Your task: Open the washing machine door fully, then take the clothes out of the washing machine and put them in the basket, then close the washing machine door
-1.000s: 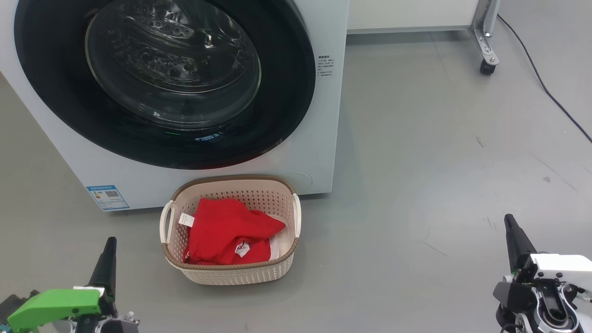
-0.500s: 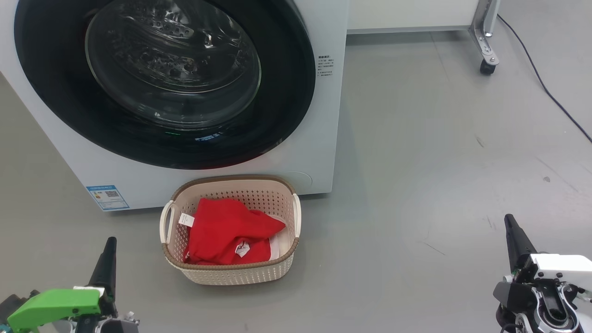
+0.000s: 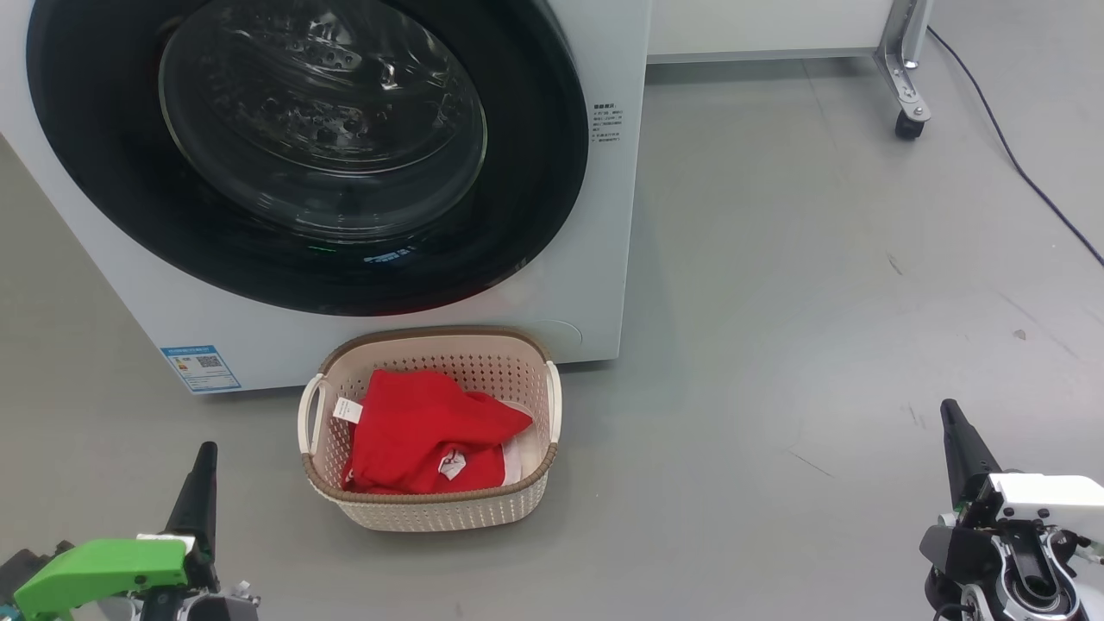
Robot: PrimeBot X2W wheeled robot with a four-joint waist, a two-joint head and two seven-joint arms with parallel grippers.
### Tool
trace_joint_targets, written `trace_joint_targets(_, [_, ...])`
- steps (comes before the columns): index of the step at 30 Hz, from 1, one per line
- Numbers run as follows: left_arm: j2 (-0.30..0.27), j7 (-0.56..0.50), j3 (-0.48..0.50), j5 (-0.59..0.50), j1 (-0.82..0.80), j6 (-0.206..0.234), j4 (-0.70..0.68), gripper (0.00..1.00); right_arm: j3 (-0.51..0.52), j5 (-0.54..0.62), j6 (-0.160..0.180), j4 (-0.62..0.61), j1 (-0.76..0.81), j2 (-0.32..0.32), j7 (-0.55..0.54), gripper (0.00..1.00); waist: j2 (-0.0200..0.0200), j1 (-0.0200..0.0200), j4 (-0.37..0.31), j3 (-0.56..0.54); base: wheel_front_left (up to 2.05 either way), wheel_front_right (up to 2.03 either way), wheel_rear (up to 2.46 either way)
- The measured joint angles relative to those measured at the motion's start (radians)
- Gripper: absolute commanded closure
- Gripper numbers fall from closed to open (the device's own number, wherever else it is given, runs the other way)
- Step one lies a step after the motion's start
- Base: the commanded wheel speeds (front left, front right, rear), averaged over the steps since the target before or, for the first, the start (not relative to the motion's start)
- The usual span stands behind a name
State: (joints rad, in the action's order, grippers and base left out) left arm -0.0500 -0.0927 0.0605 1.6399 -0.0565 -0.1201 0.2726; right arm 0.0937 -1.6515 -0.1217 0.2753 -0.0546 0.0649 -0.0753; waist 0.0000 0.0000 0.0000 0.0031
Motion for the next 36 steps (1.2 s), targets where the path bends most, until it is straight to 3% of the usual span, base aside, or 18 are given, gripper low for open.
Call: trace_joint_targets(36, [0.001, 0.000, 0.001, 0.000, 0.000, 0.000, 0.000, 1.00, 0.002, 0.000, 0.000, 0.000, 0.000, -0.002, 0.000, 1.00, 0.0000, 0.0000, 0.000, 0.000, 0.00, 0.00, 0.00])
